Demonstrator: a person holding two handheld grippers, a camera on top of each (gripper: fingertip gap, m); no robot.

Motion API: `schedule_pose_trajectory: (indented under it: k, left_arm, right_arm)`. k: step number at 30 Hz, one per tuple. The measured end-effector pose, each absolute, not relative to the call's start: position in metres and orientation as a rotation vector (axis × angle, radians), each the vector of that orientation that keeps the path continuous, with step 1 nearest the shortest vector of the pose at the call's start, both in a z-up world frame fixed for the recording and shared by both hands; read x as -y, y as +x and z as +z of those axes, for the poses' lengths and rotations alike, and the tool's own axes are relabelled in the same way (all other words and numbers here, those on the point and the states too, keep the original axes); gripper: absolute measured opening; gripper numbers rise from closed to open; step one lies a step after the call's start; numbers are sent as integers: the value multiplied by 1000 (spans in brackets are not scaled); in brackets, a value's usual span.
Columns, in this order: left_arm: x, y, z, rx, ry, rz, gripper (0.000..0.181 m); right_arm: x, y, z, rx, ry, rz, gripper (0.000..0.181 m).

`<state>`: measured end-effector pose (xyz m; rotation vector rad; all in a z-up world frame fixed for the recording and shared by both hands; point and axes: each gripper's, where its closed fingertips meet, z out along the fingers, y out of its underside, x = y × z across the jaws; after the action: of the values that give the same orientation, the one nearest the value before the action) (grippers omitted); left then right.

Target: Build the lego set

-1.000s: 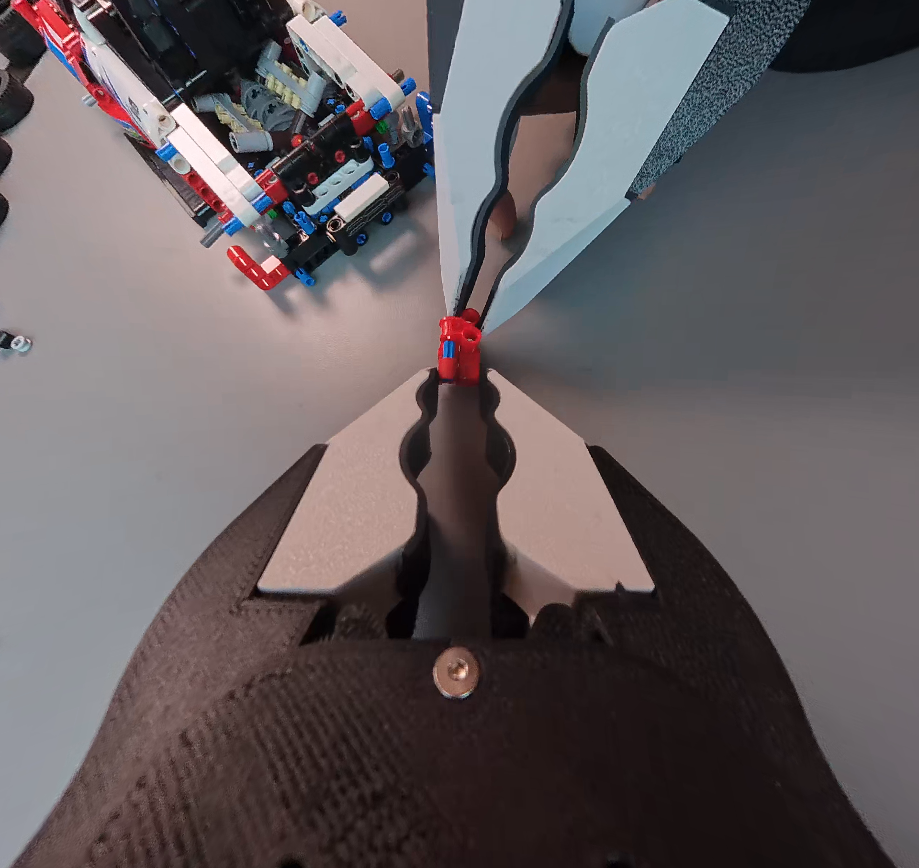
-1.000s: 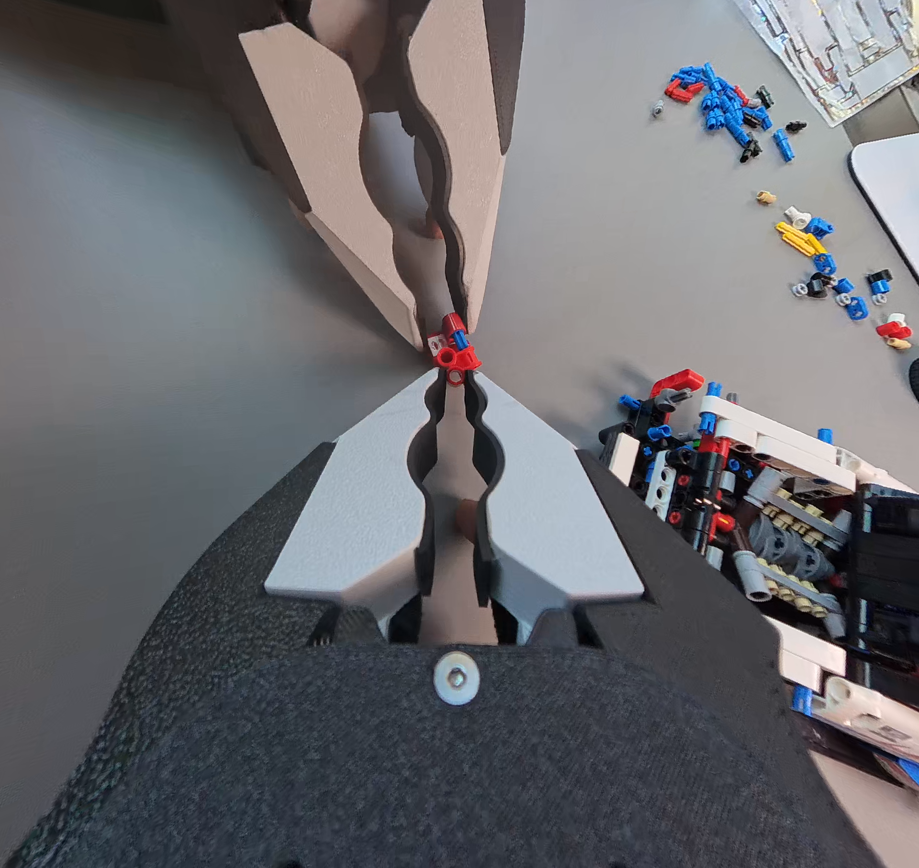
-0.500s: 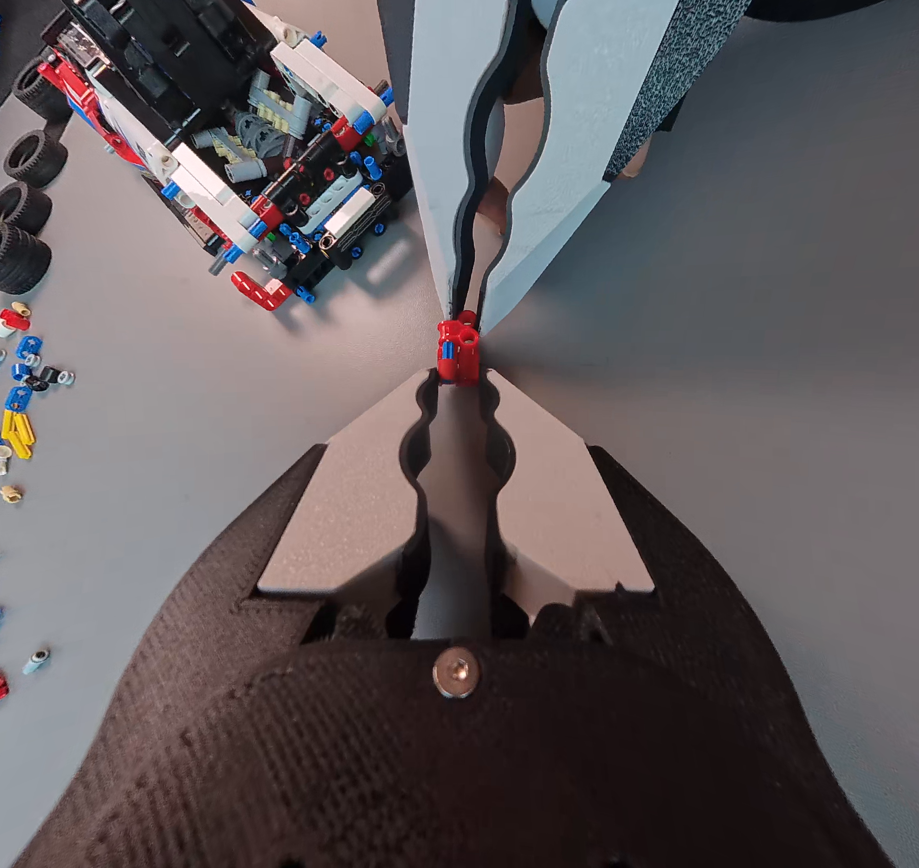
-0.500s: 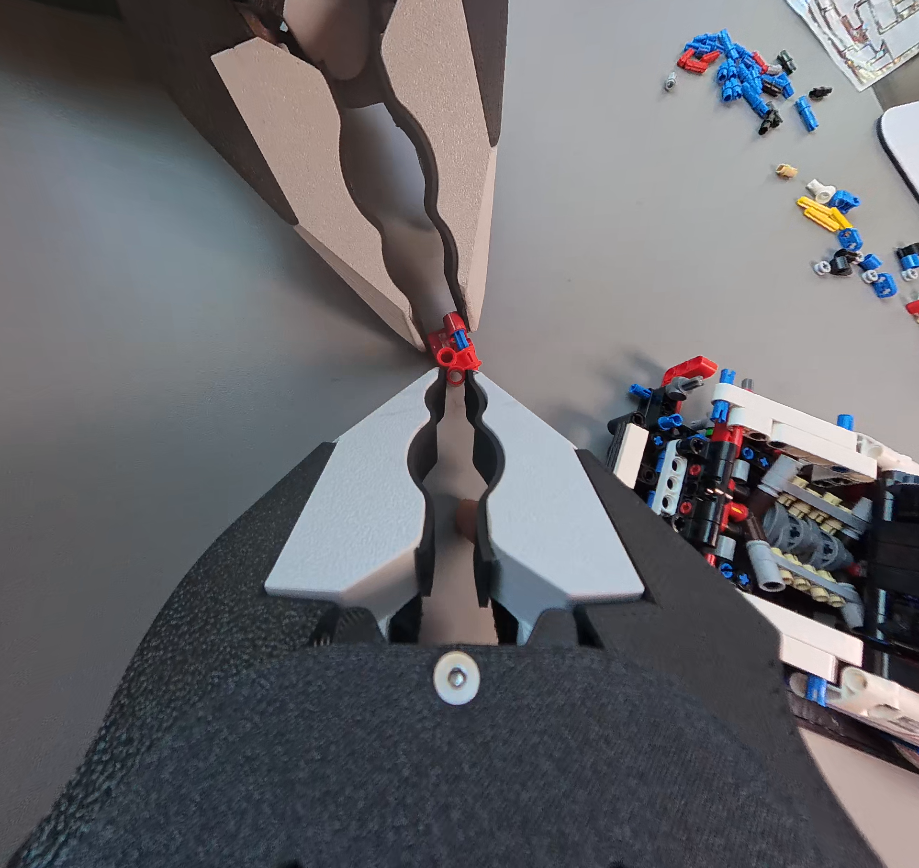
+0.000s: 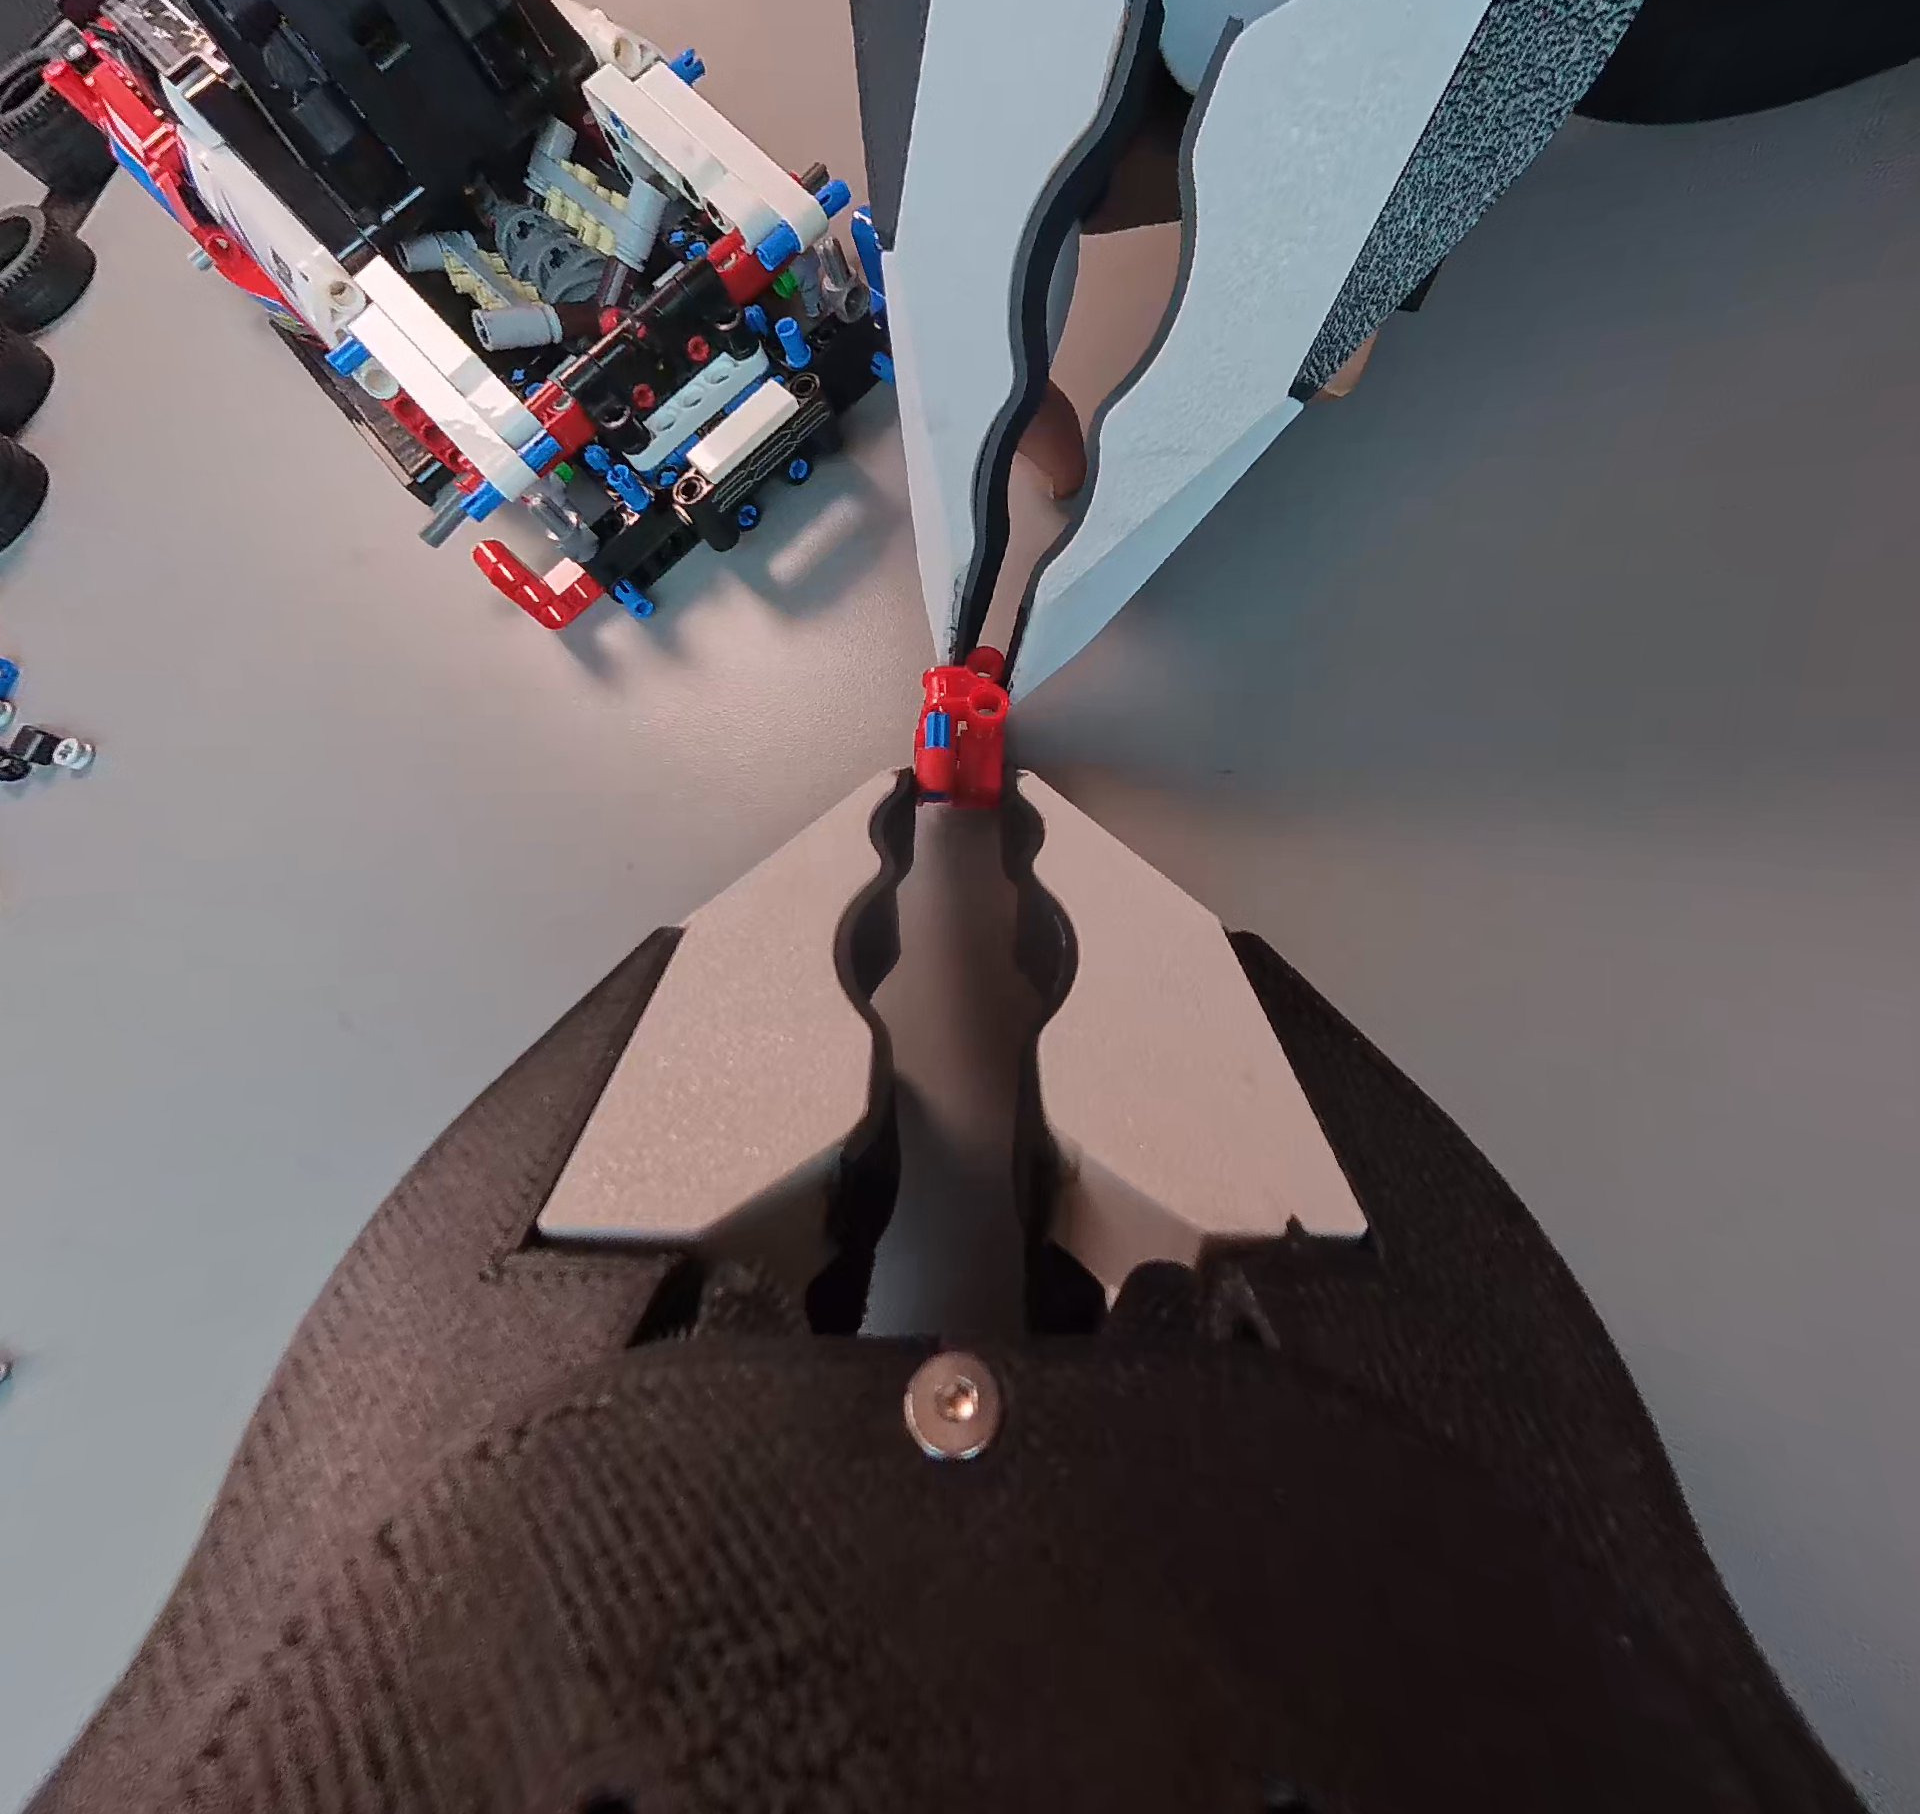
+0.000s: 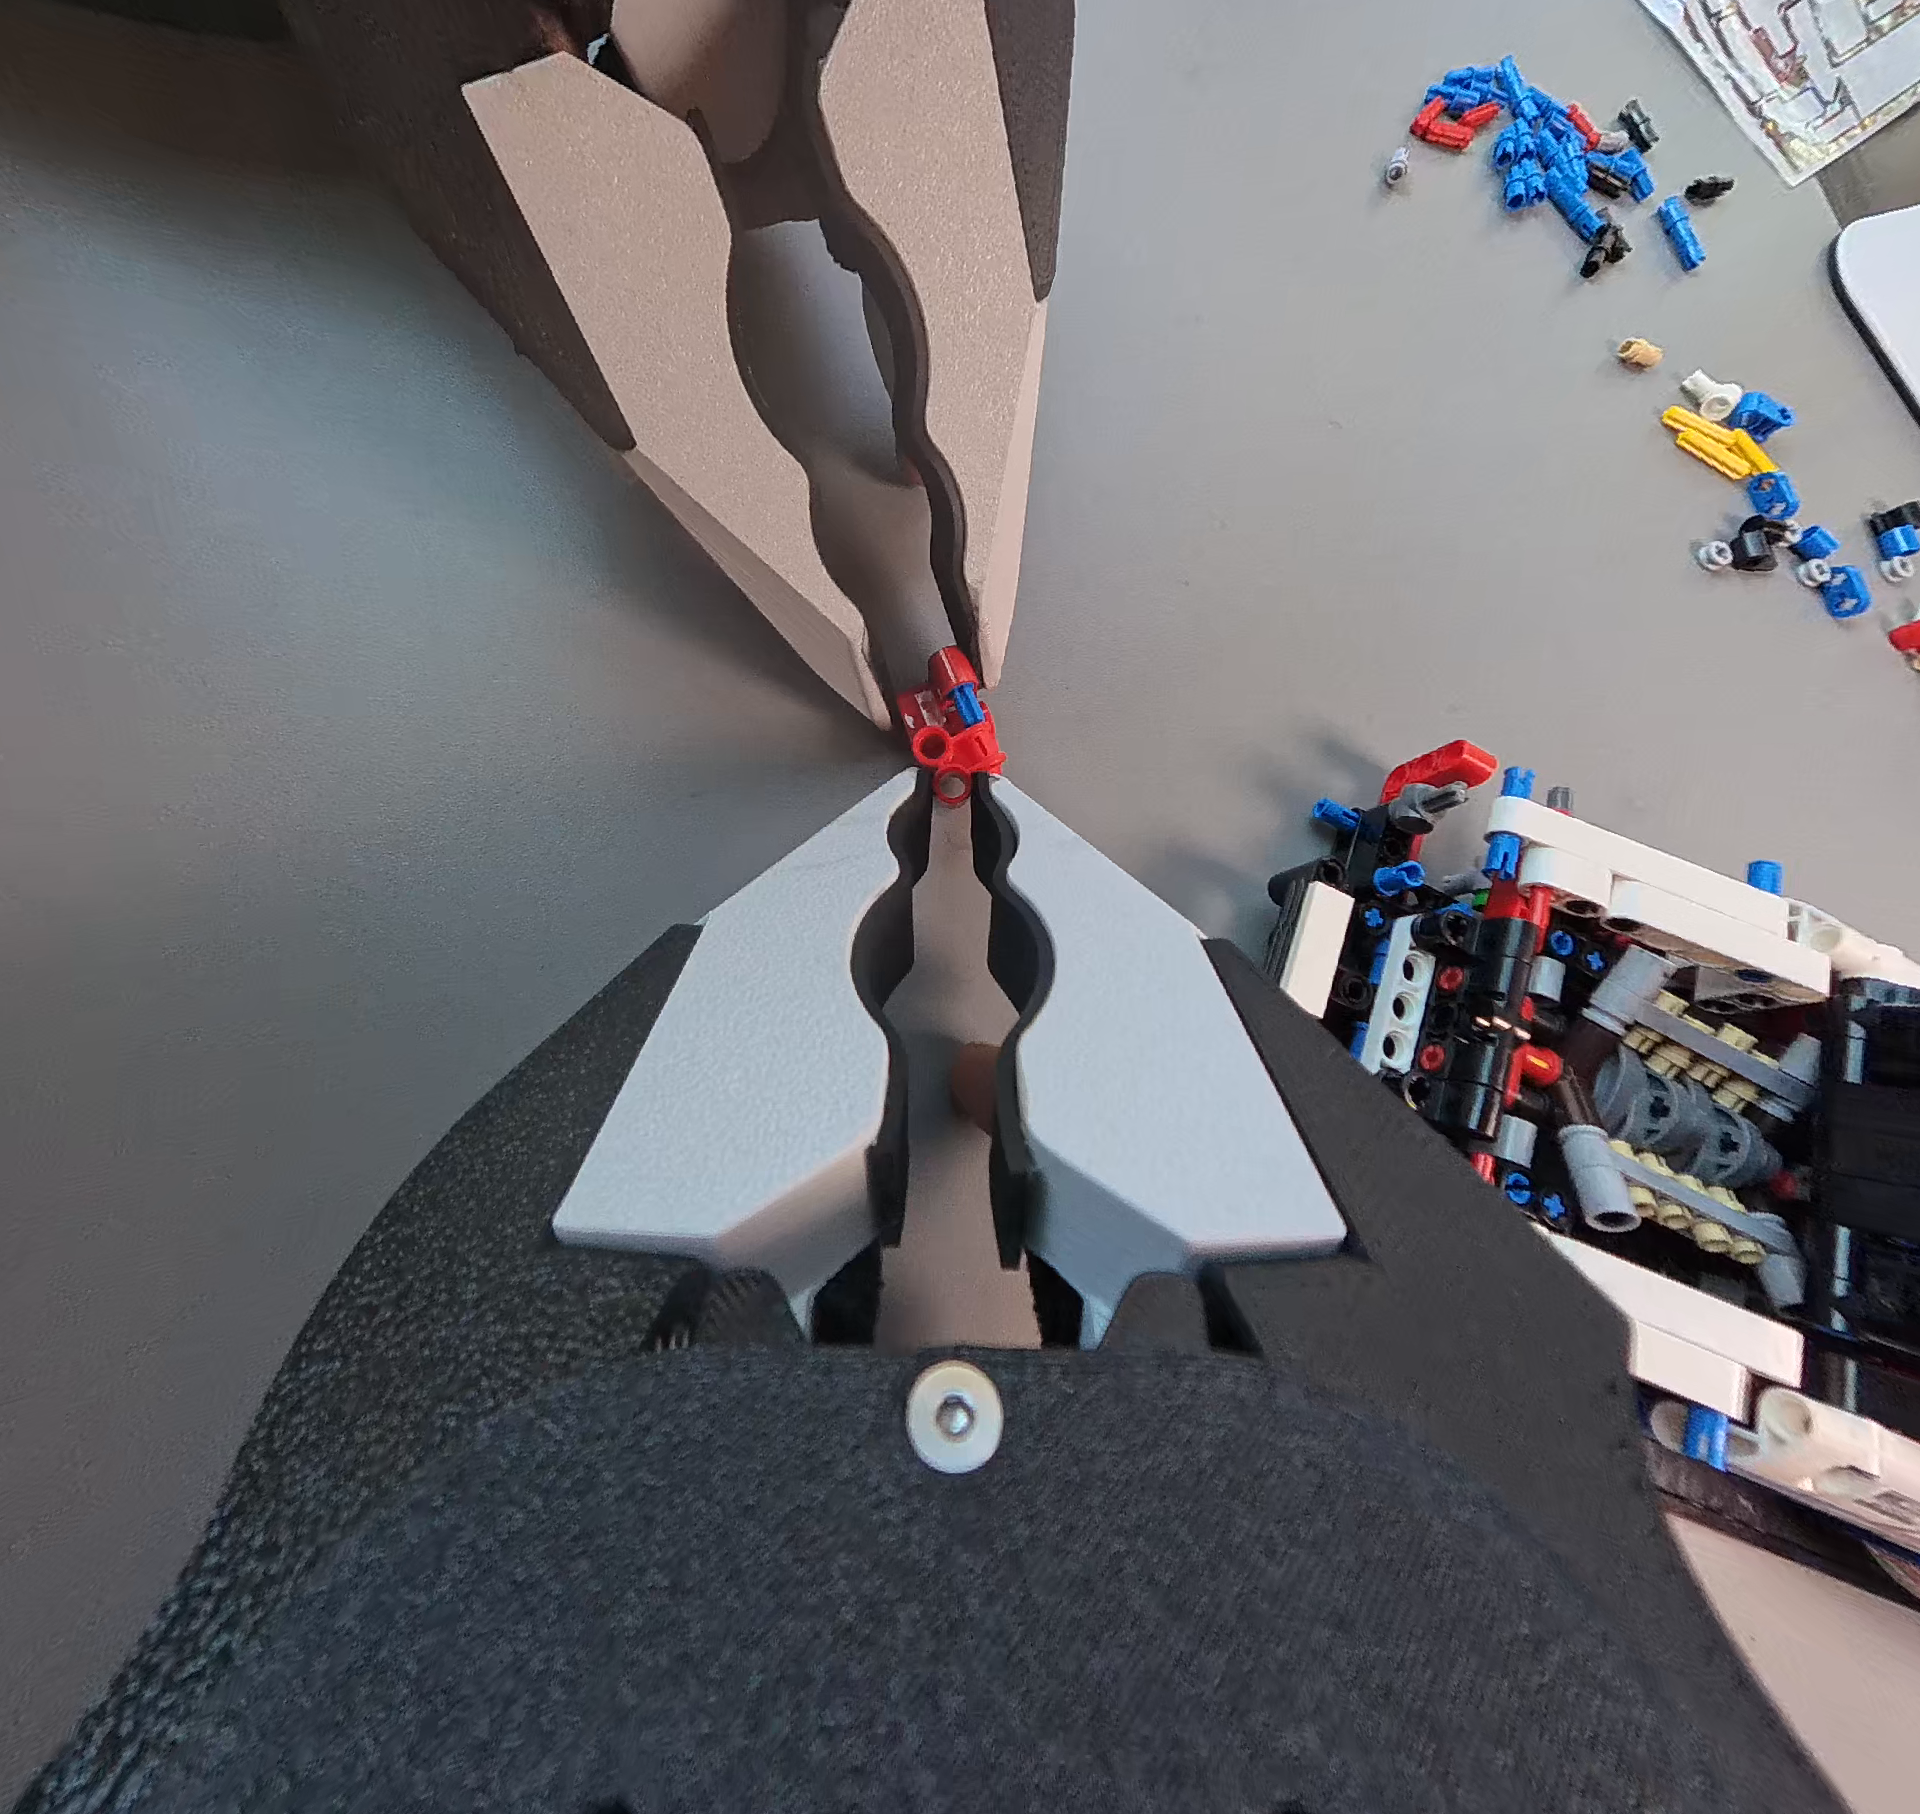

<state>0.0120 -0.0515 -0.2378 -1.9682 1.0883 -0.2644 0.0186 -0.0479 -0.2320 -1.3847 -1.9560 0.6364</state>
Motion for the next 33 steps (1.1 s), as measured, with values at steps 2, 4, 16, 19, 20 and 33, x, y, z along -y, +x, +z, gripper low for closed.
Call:
schedule_pose_trajectory:
  k: [2, 4, 16, 19, 20, 33]
  left_arm:
    - [51, 11, -238, -1083, -1969, -265, 14]
    - [51, 11, -237, -1078, -1969, -269, 14]
    - [50, 11, -235, -1079, -1955, -264, 14]
    - [50, 10, -236, -1079, -1958, -261, 14]
    - [50, 9, -236, -1080, -1960, -259, 14]
    - [52, 2, -239, -1087, -1993, -287, 14]
  right_arm:
    - [48, 19, -232, 1956, -1385, 638, 4]
    - [48, 19, -232, 1955, -1386, 640, 4]
    - [48, 19, -231, 1946, -1394, 664, 4]
    - [48, 19, -231, 1945, -1394, 668, 4]
    - [48, 19, -231, 1945, -1395, 670, 4]
    - [44, 21, -220, 1867, -1481, 841, 4]
